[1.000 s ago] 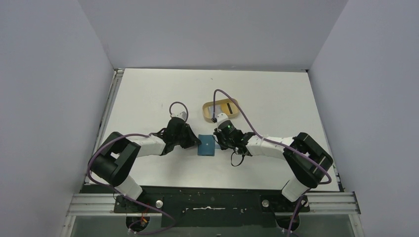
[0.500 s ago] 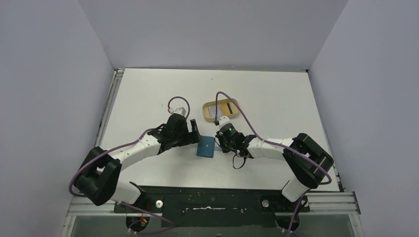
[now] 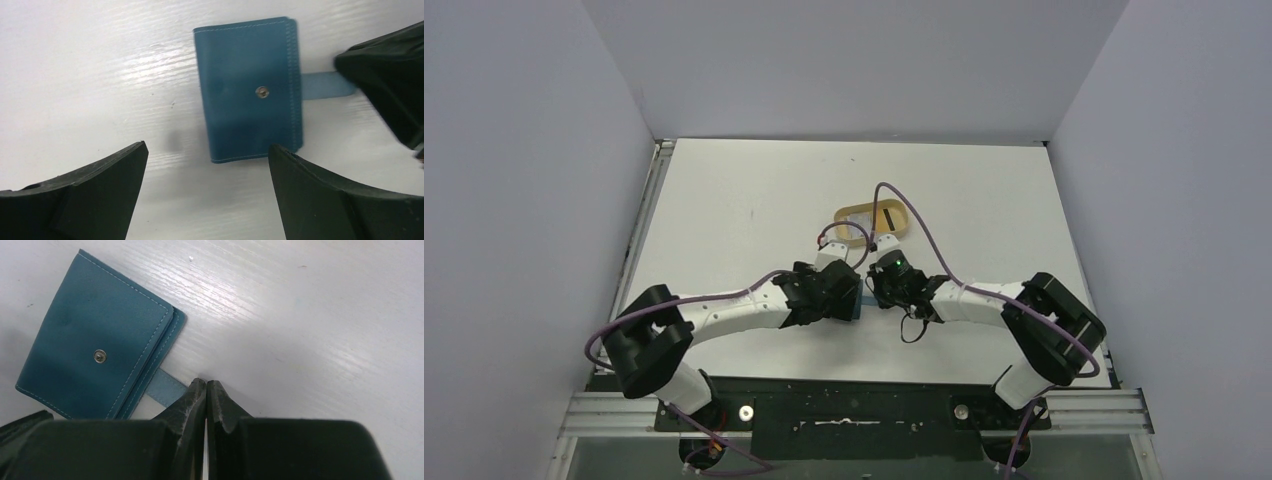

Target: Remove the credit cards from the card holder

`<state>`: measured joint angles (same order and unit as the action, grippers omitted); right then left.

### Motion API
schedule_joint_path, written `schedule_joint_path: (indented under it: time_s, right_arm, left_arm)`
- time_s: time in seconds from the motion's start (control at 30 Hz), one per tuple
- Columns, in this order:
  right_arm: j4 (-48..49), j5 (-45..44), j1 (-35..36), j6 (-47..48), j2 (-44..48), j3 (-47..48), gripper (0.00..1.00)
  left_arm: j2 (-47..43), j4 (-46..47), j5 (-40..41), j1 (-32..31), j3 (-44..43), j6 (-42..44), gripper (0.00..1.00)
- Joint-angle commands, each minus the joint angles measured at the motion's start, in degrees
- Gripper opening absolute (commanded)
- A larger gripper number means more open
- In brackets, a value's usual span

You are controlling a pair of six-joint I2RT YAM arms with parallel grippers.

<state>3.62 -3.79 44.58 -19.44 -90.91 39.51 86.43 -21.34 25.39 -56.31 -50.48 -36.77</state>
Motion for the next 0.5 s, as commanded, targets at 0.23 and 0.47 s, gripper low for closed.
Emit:
schedule_joint_path:
  time_s: [0.23,0.47]
  right_arm:
    - [1.5,-0.3,-3.2,-3.3,2.8,-4.0,0.0]
    - [2.2,-0.2,-4.1,-4.8,2.0,-4.6,0.0]
  left_arm:
    - [1.9,6.1,7.1,-3.1,-2.1,-1.7,0.9]
    - [4.3,11.4,2.9,-4.5,-2.5,-3.0,0.92]
